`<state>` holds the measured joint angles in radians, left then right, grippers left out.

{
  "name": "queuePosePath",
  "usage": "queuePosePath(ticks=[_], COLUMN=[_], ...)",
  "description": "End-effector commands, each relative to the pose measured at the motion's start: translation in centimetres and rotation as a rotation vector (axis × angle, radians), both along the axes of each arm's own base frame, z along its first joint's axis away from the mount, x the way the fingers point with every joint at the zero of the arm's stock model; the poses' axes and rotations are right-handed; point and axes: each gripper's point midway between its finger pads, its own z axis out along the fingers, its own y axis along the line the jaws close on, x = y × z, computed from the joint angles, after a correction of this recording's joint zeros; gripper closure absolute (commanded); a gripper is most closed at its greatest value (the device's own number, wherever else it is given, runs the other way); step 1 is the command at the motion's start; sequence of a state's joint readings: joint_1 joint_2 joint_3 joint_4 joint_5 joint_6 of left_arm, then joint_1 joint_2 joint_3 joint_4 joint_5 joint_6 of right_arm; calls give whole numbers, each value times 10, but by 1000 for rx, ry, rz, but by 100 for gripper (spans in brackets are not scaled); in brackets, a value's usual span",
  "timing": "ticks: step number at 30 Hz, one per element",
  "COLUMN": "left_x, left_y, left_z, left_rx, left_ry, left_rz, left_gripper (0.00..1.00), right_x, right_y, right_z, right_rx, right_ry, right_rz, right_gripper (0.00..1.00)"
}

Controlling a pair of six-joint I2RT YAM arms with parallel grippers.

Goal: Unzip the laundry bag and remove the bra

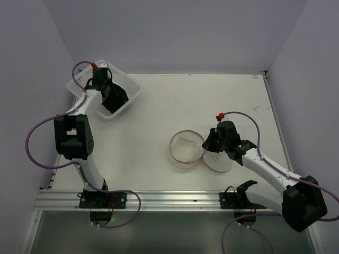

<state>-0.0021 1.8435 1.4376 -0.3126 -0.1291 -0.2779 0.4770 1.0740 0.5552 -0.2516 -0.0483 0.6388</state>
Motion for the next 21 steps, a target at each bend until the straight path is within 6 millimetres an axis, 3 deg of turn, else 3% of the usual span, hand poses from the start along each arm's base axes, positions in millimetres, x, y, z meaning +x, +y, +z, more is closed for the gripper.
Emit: queuePosePath(ticks=[1,2,3,5,6,9,10,12,13,14,17,19,21], left_x=[16,17,18,18,18,12,5,-3,-13,-19,-47,-72,-92], left_y=[-19,-21,-21,-28,-33,-40,-45,-52,-57,-62,-89,-123,-158], left_z=[3,0,-2,-1,3,29,45,59,75,82,105,114,111], left_rx=[-76,-84,-95,-131,-151,-162,-165,-163,-161,-162,-177,-187,-222], left_ry=[-13,-7,-1,1,-6,-52,-71,-84,-100,-104,-118,-123,-101], left_rz=[-63,-64,-60,-65,-77,-85,-93,-104,-110,-119,-174,-255,-345], left_gripper=[98,92,74,54,36,12,8,0,0,0,0,0,2], right_x=[12,13,14,16,18,22,23,26,27,28,32,31,29], right_y=[8,8,8,8,8,9,8,9,7,6,-2,-10,-25], right_z=[21,21,22,24,27,34,36,43,45,48,58,58,56], right_rx=[11,7,-3,-20,-26,-35,-36,-35,-40,-41,-55,-66,-98], right_ry=[-68,-69,-75,-82,-83,-97,-99,-110,-113,-117,-131,-119,-103], right_rz=[37,42,54,70,72,78,76,68,59,49,-10,-69,-156], right_gripper=[98,97,96,91,89,79,77,66,62,51,36,25,15])
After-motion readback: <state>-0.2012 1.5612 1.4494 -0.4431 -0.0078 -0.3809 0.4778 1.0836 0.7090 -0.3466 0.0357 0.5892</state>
